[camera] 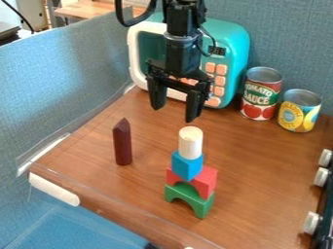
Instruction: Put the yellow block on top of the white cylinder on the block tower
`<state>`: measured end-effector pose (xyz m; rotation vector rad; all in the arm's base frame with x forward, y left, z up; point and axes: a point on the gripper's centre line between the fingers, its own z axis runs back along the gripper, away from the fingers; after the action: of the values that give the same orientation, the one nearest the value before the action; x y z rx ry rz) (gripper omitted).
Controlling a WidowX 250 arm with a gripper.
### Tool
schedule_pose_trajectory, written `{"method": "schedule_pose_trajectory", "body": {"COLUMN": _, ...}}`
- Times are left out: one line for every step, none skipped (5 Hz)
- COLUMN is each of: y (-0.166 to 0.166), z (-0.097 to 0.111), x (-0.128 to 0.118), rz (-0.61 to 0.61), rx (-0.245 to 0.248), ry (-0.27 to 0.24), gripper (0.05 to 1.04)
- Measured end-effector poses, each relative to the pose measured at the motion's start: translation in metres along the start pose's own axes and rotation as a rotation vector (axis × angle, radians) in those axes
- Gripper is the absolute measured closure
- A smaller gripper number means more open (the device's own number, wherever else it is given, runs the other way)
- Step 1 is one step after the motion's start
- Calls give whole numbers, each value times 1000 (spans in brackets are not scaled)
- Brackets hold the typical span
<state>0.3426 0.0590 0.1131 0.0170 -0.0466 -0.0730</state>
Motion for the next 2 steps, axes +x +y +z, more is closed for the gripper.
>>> {"method": "schedule_pose_trajectory", "body": {"y": 0, "z": -13, "x": -2, "rz": 0, "rx": -10, "ry": 34, "gripper": 84}}
{"method": "schedule_pose_trajectory", "body": {"y": -1, "z": -22, "x": 1, "rz": 12, "rx": -6, "ry": 8, "gripper": 84}}
